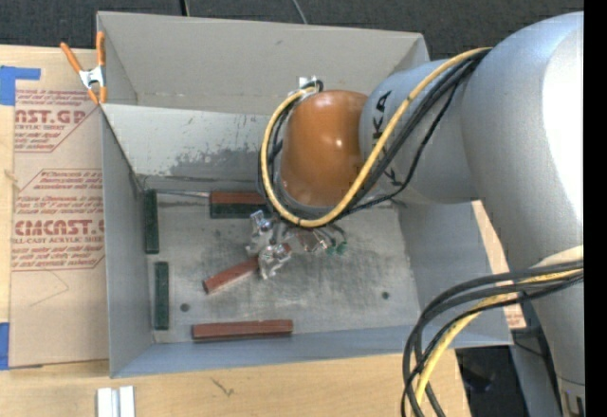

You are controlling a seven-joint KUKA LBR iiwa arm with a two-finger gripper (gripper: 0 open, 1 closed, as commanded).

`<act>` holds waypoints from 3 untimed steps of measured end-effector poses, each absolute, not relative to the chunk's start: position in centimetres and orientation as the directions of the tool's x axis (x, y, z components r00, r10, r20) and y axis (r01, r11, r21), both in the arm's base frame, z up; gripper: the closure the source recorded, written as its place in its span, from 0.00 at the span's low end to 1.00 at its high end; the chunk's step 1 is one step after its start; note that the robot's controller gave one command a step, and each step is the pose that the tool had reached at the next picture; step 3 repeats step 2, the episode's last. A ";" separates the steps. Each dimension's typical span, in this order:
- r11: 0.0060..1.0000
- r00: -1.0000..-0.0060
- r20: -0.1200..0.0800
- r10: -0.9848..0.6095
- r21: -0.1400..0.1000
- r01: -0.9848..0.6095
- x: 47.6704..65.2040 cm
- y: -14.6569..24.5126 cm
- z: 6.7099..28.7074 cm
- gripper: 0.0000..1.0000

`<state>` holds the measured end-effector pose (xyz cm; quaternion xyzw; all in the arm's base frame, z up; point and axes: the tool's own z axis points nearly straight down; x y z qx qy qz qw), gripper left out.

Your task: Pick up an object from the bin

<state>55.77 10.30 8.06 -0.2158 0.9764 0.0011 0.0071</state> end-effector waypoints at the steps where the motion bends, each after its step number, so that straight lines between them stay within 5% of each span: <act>1: 0.907 -0.907 0.001 -0.422 0.002 -0.422 55.4 10.2 9.6 1.00; 3: 0.907 -0.907 -0.001 -0.422 0.000 -0.422 55.4 10.2 11.3 1.00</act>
Offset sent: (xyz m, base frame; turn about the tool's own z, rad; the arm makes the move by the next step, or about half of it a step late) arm 0.0002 0.0001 0.0038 0.0000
